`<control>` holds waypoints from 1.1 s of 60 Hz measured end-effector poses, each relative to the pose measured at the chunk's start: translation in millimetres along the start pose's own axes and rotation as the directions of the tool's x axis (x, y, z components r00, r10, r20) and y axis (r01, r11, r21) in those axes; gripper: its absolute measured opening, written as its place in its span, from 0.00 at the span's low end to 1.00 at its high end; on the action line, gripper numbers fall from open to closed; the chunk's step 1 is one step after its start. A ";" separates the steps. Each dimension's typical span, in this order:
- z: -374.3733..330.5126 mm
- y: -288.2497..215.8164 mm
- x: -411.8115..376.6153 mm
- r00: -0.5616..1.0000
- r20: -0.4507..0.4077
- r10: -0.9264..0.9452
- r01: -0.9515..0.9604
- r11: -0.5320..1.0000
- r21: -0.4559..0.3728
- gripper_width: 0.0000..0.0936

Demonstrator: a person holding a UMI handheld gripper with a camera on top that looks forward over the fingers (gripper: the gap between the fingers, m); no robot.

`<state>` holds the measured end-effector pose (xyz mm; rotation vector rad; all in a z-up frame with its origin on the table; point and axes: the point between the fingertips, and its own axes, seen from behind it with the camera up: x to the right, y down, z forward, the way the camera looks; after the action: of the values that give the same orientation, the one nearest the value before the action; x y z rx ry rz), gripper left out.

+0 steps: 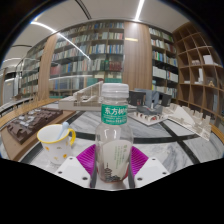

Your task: Pour water

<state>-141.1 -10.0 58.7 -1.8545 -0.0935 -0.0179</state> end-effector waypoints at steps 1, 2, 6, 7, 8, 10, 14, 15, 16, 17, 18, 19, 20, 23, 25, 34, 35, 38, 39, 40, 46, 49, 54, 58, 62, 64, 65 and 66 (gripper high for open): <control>-4.4 -1.6 1.6 1.000 -0.001 0.002 -0.002 1.000 0.003 0.48; -2.9 -1.3 0.9 1.000 -0.002 0.004 -0.004 1.000 0.006 0.49; -3.1 -0.3 1.1 1.000 -0.010 0.001 -0.001 1.000 -0.005 0.58; -3.2 1.3 1.5 1.000 -0.013 0.002 -0.002 1.000 -0.017 0.61; -3.9 3.9 2.1 1.000 -0.018 0.003 -0.003 0.999 -0.036 0.65; -7.0 7.7 1.6 1.000 -0.016 0.004 -0.005 0.998 -0.067 0.75; -20.6 4.1 1.4 1.000 -0.011 0.017 -0.018 0.997 -0.081 0.93; -25.4 1.9 2.3 1.000 -0.016 0.018 -0.019 0.997 -0.081 0.91; -31.0 0.7 3.4 1.000 -0.022 0.017 -0.018 0.996 -0.085 0.90; -36.2 -1.5 5.6 0.999 -0.029 0.016 -0.018 0.996 -0.084 0.91; -42.1 -3.9 6.4 0.999 -0.036 0.016 -0.019 0.996 -0.084 0.91; -48.5 -5.1 7.2 0.999 -0.041 0.016 -0.019 0.996 -0.086 0.92; -55.0 -5.7 7.6 0.999 -0.045 0.016 -0.020 0.996 -0.088 0.91; -77.7 -10.9 9.2 0.998 -0.056 0.040 -0.045 0.995 -0.089 0.91; -93.8 -11.9 8.3 0.997 -0.054 0.060 -0.065 0.994 -0.093 0.91; -170.5 -11.7 7.7 0.992 -0.052 0.111 -0.117 0.986 -0.121 0.91; -177.9 -12.1 8.1 0.992 -0.053 0.112 -0.118 0.986 -0.118 0.91; -201.2 -13.6 10.5 0.992 -0.053 0.113 -0.118 0.988 -0.104 0.91; -208.7 -13.5 11.9 0.992 -0.056 0.114 -0.119 0.988 -0.101 0.91; -215.7 -12.9 12.8 0.992 -0.058 0.115 -0.121 0.988 -0.100 0.91; -250.1 -6.6 13.4 0.992 -0.048 0.117 -0.121 0.987 -0.106 0.91; -263.7 -2.4 15.6 0.993 -0.048 0.104 -0.109 0.988 -0.107 0.91; -279.8 3.1 20.3 0.995 -0.054 0.085 -0.091 0.990 -0.107 0.91; -289.7 7.5 23.4 0.996 -0.056 0.071 -0.077 0.991 -0.108 0.91; -298.1 11.7 25.8 0.997 -0.053 0.060 -0.066 0.991 -0.114 0.91; -301.7 12.7 26.2 0.997 -0.052 0.061 -0.067 0.991 -0.114 0.92; -303.4 13.1 26.7 0.997 -0.052 0.062 -0.067 0.991 -0.112 0.92; -304.6 12.9 27.5 0.997 -0.053 0.062 -0.068 0.992 -0.110 0.92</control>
<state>-101.8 -304.1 133.9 -1.9666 0.0028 -0.0242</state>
